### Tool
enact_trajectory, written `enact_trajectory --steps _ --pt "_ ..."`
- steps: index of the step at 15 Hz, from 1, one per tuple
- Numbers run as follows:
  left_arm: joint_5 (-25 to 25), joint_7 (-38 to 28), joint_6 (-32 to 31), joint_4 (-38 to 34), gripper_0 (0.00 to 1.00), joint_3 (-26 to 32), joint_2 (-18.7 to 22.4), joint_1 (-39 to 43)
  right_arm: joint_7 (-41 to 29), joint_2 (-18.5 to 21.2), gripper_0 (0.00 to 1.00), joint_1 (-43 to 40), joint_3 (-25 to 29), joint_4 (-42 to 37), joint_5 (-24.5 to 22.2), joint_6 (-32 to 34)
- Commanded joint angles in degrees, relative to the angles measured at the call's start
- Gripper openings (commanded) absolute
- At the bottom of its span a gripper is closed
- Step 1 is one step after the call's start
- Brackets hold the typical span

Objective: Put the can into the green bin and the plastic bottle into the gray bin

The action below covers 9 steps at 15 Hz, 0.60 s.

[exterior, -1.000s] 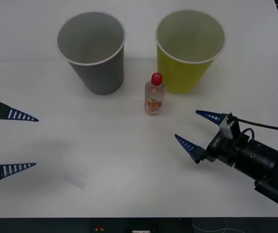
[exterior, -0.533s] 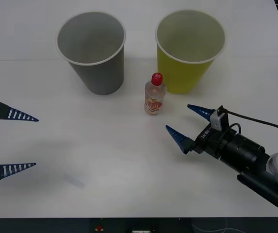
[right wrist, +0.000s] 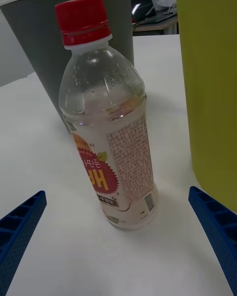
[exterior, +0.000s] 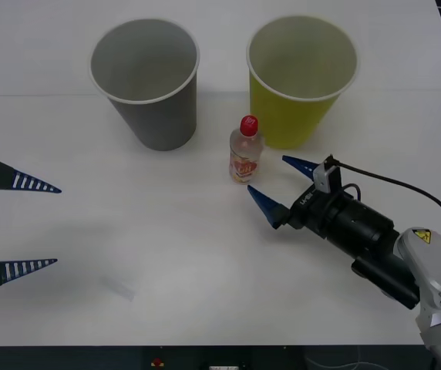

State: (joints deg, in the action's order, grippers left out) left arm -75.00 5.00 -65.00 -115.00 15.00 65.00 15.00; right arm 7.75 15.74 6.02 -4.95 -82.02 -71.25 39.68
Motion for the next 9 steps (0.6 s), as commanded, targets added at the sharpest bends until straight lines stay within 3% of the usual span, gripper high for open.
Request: enact_trajectory --steps 1,9 --pt "0.0 0.0 0.0 0.0 1.00 0.0 0.0 0.0 0.8 -1.0 1.00 2.2 -0.4 2.1 0.0 -0.8" --pt "0.0 0.0 0.0 0.0 1.00 0.0 0.0 0.0 2.7 -3.8 1.00 8.8 -1.9 9.1 -0.1 -3.5"
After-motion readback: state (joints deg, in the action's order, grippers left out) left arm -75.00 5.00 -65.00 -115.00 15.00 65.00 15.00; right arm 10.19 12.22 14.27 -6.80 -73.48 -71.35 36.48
